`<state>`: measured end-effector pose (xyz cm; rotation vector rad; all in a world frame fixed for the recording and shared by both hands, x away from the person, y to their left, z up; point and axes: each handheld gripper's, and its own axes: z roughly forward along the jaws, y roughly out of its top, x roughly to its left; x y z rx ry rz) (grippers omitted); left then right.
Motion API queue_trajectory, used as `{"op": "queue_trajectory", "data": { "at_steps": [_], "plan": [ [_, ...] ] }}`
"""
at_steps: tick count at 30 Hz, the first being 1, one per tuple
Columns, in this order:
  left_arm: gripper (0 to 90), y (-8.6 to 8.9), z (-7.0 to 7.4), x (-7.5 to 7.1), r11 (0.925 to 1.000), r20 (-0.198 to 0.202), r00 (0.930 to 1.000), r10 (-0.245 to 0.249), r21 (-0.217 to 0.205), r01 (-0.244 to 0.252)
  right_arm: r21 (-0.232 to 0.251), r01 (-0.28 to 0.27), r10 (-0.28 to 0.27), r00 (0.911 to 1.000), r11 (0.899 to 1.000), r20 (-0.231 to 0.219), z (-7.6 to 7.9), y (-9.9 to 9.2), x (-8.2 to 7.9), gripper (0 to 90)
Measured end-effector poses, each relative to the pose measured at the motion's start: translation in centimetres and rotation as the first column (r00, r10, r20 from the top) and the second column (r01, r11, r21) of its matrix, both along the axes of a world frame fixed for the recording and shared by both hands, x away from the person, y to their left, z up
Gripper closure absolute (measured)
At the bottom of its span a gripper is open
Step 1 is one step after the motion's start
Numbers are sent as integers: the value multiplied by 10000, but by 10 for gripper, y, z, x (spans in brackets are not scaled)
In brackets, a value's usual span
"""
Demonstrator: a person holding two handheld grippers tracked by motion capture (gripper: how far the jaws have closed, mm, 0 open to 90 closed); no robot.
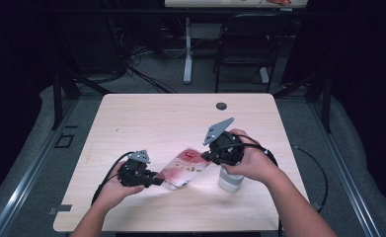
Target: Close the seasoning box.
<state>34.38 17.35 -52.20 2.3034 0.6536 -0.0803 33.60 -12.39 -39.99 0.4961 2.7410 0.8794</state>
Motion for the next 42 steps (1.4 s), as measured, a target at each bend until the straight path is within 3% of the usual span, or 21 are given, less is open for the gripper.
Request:
{"op": "queue_trajectory", "data": {
  "at_steps": [10,21,30,35,42],
  "plan": [
    [660,6,2,1,9993,68,9995,299,-239,-297,-89,-60,61,9999,9999,135,0,2,-2,900],
    [636,14,14,-1,9979,485,9971,593,-293,-579,-274,-206,213,9995,9994,241,2,7,-2,900],
    [638,15,27,-6,9984,875,9949,493,-307,-467,-401,-298,309,9991,9988,281,5,13,-2,900],
    [641,15,32,-8,9981,975,9944,396,-514,-347,-321,-344,354,9989,9989,293,5,17,-2,899],
    [659,12,36,-11,9985,1118,9932,318,-478,-266,-82,-469,471,9985,9989,275,7,24,-3,897]
  ]
}}
